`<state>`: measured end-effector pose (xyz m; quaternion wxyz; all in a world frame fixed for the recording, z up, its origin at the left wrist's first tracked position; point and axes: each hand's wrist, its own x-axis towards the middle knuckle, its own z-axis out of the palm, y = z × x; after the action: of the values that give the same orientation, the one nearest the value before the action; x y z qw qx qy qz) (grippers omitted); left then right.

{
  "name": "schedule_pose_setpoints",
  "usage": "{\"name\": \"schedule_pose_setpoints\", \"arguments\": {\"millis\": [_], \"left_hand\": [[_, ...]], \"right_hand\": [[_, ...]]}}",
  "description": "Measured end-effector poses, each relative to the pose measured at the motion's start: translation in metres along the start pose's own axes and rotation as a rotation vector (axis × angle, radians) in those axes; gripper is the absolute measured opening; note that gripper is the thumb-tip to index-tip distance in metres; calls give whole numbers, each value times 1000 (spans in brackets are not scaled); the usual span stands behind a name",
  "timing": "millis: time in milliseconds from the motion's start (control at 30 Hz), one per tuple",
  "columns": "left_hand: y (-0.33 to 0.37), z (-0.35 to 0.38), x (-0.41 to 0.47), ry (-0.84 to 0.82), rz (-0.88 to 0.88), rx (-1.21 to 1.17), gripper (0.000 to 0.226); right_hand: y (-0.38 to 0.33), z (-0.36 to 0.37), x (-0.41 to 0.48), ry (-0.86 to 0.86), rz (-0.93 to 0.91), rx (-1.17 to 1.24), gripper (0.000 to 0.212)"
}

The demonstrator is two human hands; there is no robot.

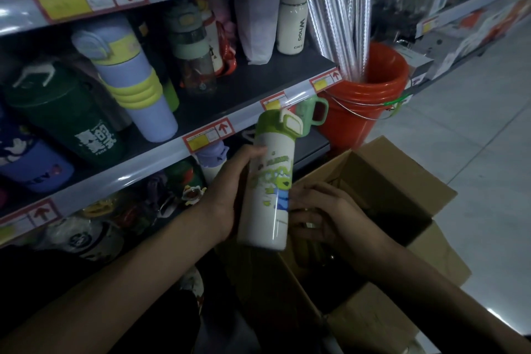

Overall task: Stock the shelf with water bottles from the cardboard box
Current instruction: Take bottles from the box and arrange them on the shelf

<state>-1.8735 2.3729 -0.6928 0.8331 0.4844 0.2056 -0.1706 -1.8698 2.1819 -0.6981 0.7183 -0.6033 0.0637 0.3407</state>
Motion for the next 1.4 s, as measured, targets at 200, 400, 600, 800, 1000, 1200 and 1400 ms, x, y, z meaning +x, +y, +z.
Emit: {"name": "schedule_pose_setpoints", "arguments": {"millis": [200, 400, 600, 800, 1000, 1200, 1400], "left_hand": [[0, -7, -1, -17, 10, -118, 69], [10, -12, -3, -17, 130, -106, 68], [17, -17, -8, -28, 228, -128, 69], [26, -16, -16, 43, 388, -52, 65], [32, -22, -15, 173, 606, 152, 54], [55, -30, -22, 238, 771, 424, 18], [71, -58, -20, 446, 689, 481, 40]], "right_hand": [[-2, 2, -2, -55, -25, 9, 36], [-5, 16, -3, -92, -54, -12, 48], [-10, 31, 1, -114, -83, -111, 67], [-14, 51, 14, -82, -272, -355, 52], [-11, 64, 35, -56, -477, -525, 49], [-18, 89, 65, 21, -629, -485, 48], [-45, 101, 115, 114, -783, -504, 64]]}}
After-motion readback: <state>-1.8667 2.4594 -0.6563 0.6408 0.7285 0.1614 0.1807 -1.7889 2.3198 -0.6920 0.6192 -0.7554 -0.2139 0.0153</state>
